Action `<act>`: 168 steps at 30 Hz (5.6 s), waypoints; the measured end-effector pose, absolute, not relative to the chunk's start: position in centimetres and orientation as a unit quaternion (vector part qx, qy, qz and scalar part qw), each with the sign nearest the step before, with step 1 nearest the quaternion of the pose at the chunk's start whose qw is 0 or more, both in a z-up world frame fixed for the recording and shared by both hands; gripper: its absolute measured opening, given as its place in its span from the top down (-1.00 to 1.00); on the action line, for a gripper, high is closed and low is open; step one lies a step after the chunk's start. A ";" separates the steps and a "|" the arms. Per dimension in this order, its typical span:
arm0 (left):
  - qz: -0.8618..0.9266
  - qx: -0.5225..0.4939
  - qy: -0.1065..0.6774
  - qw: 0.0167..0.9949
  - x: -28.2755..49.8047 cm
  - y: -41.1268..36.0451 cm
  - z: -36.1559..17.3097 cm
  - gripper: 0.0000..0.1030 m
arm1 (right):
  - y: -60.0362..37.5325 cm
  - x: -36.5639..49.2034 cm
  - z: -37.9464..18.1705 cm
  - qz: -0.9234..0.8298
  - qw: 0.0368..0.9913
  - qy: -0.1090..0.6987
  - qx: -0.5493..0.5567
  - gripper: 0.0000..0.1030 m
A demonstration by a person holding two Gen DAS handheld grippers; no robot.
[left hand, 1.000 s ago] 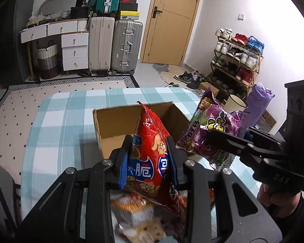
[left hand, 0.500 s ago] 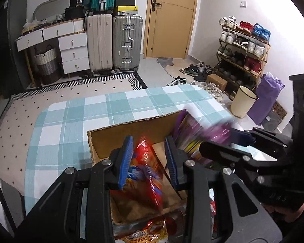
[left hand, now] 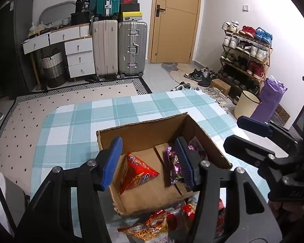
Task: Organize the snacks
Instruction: 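Open both grippers to drop the bags into the box, then close the right gripper on the blue biscuit pack, then close the left gripper on the cream bread bag while the right tool holds the blue pack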
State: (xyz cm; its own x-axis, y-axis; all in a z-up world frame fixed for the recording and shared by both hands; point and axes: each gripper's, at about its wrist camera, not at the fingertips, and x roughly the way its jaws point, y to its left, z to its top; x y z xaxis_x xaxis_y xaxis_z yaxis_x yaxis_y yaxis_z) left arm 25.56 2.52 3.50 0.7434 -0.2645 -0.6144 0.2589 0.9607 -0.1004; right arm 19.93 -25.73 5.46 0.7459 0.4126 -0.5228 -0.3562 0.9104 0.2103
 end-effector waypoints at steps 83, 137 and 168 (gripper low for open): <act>-0.090 -0.046 0.366 0.925 6.6 5.2 -3.6 -0.98 | -20.1 -1.9 -8.4 0.269 0.859 0.433 0.038 -0.59; -0.070 -0.055 0.429 0.899 8.1 5.5 -10.0 -0.97 | -23.7 -3.6 -7.4 0.238 0.883 0.402 0.050 0.11; -0.040 -0.072 0.455 0.887 11.3 5.8 -14.4 -0.08 | -25.1 -3.5 -7.7 0.228 0.887 0.394 0.079 0.11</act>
